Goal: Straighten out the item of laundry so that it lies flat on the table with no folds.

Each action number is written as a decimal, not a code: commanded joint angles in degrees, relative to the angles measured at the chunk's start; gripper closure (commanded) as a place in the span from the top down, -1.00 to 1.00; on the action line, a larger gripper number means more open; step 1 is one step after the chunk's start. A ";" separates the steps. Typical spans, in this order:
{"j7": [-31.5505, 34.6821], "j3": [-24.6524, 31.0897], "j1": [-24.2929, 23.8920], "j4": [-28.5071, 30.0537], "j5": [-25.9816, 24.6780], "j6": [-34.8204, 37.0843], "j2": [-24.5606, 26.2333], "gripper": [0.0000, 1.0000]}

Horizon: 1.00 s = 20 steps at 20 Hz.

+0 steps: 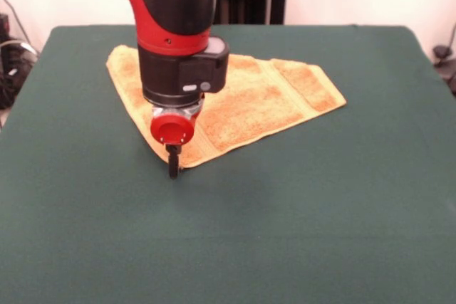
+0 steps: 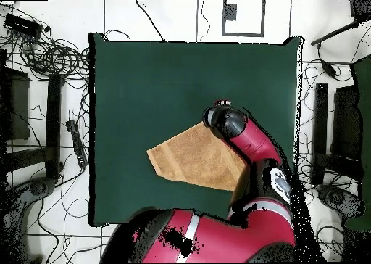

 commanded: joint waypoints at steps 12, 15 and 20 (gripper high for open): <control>8.30 11.97 -1.48 2.34 1.75 -5.16 6.44 1.00; 8.22 9.75 -0.08 1.08 1.37 -4.33 7.13 1.00; 6.71 7.70 0.98 -0.34 -0.04 -4.38 7.76 -1.00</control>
